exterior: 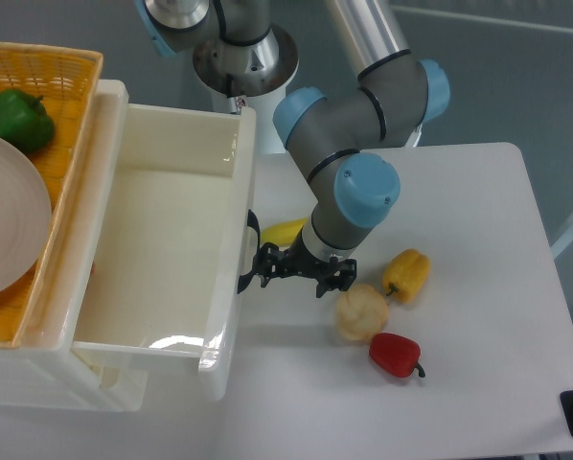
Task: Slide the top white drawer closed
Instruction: 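Push the drawer front with the gripper, sliding the drawer into the unit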
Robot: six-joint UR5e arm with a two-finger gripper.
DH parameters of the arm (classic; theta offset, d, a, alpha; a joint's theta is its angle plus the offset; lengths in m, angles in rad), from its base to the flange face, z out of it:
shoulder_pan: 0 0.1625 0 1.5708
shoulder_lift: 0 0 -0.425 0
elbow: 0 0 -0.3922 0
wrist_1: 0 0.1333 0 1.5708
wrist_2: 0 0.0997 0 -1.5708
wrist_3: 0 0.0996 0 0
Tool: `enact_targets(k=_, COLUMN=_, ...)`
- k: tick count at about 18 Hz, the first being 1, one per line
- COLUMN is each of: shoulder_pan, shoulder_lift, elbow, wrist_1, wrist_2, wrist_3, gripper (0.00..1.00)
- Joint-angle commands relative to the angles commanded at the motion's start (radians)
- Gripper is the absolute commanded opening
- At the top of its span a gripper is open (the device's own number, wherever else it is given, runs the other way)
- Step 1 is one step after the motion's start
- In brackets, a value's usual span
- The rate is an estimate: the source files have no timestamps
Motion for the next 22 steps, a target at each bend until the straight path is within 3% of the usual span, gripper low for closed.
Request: enact_targets(k=22, shoulder_pan=-0.044, shoulder_lift=0.023, elbow=0.005, wrist_1=-0.005, wrist_2=-0.037, wrist_3=-0.026, gripper=1.00)
